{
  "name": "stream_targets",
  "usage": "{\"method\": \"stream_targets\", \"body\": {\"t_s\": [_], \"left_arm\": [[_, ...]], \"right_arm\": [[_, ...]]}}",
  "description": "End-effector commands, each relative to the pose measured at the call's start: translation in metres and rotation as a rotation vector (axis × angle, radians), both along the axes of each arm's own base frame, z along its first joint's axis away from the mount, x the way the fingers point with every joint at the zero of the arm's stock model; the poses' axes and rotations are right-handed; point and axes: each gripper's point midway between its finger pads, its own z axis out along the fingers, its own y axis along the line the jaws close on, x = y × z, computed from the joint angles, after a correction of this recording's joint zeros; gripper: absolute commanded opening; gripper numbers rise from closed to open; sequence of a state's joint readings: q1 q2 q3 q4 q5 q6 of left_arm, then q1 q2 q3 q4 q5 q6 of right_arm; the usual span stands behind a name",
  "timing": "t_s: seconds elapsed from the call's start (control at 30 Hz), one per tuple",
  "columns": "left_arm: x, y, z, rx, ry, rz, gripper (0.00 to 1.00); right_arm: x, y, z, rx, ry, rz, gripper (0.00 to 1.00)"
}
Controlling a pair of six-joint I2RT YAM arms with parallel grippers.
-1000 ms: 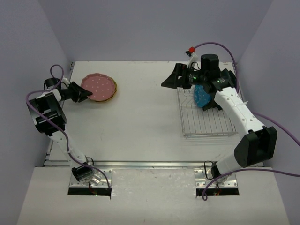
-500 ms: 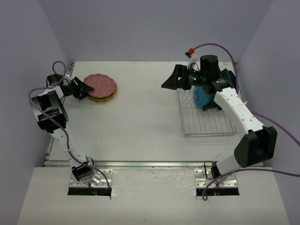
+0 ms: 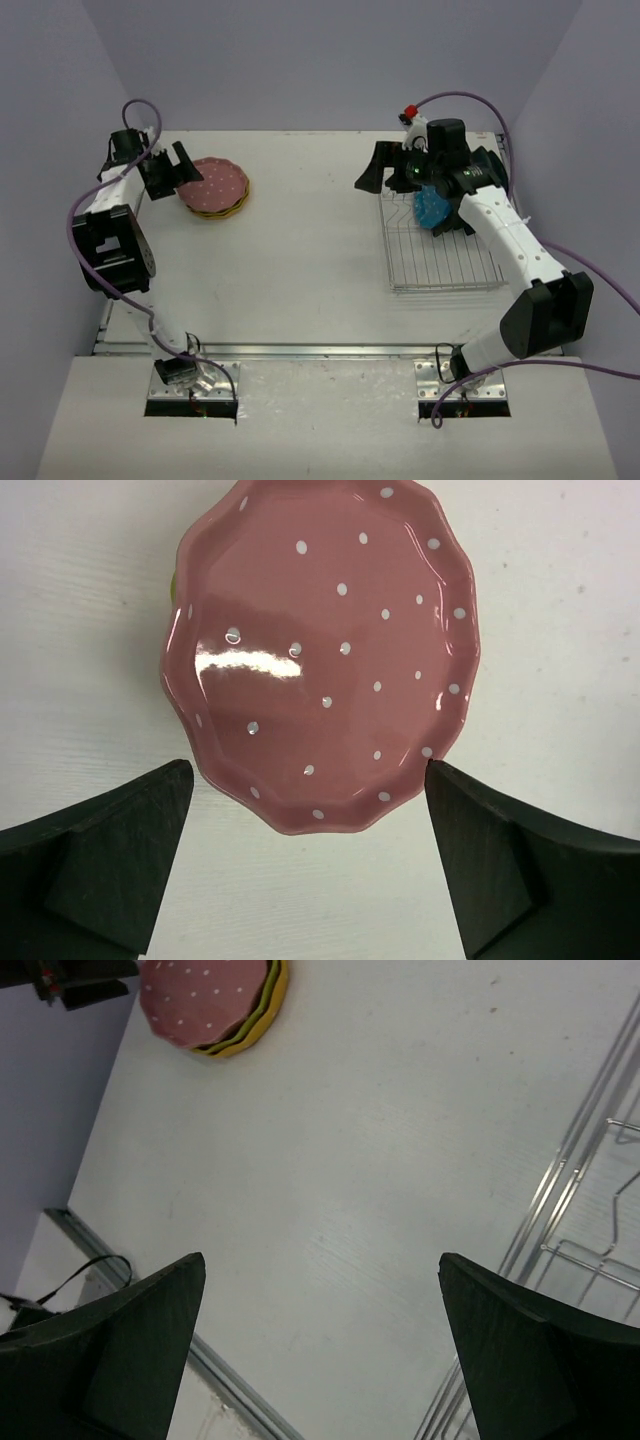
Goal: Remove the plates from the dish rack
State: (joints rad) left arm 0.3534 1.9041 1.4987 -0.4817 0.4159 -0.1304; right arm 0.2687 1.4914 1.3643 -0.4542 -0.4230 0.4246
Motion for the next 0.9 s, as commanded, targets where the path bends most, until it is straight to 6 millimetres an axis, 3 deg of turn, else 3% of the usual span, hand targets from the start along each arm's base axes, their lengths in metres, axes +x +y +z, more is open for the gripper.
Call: {"method": "stream_targets", "body": {"t_s": [0.0,0.17,0.23,0.27,0.3,0.33,0.4,0.47,0.6,0.87], "left_arm": [[-0.003,0.018,0.038,0.312,-0.029,0.053,0.98],[-0.009,0.011,0.094,0.589,-0.188,0.102,0.89],[-0.018,-0.009,0.115,0.659,-0.27,0.066,0.86],[-0.02,-0.029,0.122,0.67,-0.306,0.029,0.85],[-0.025,-0.029,0.126,0.688,-0.318,0.029,0.85],[-0.028,-0.049,0.13,0.698,-0.346,-0.014,0.85],[-0.043,-0.077,0.133,0.749,-0.379,-0.066,0.85],[-0.055,-0.094,0.142,0.787,-0.423,-0.094,0.86],[-0.071,-0.12,0.139,0.828,-0.447,-0.142,0.87],[-0.078,-0.128,0.125,0.846,-0.439,-0.172,0.88]], "right_arm": [[0.023,-0.04,0.02,-0.174,-0.13,-0.163,0.99],[0.045,-0.091,0.005,-0.434,-0.185,-0.321,0.93],[0.052,-0.108,-0.002,-0.536,-0.196,-0.359,0.85],[0.054,-0.113,-0.004,-0.57,-0.201,-0.37,0.82],[0.057,-0.117,-0.006,-0.597,-0.204,-0.377,0.8],[0.059,-0.12,-0.008,-0.623,-0.205,-0.383,0.79],[0.067,-0.131,-0.011,-0.685,-0.219,-0.413,0.77],[0.071,-0.14,-0.011,-0.734,-0.231,-0.441,0.77],[0.078,-0.161,-0.013,-0.8,-0.243,-0.503,0.78],[0.082,-0.187,-0.025,-0.83,-0.2,-0.558,0.78]]}}
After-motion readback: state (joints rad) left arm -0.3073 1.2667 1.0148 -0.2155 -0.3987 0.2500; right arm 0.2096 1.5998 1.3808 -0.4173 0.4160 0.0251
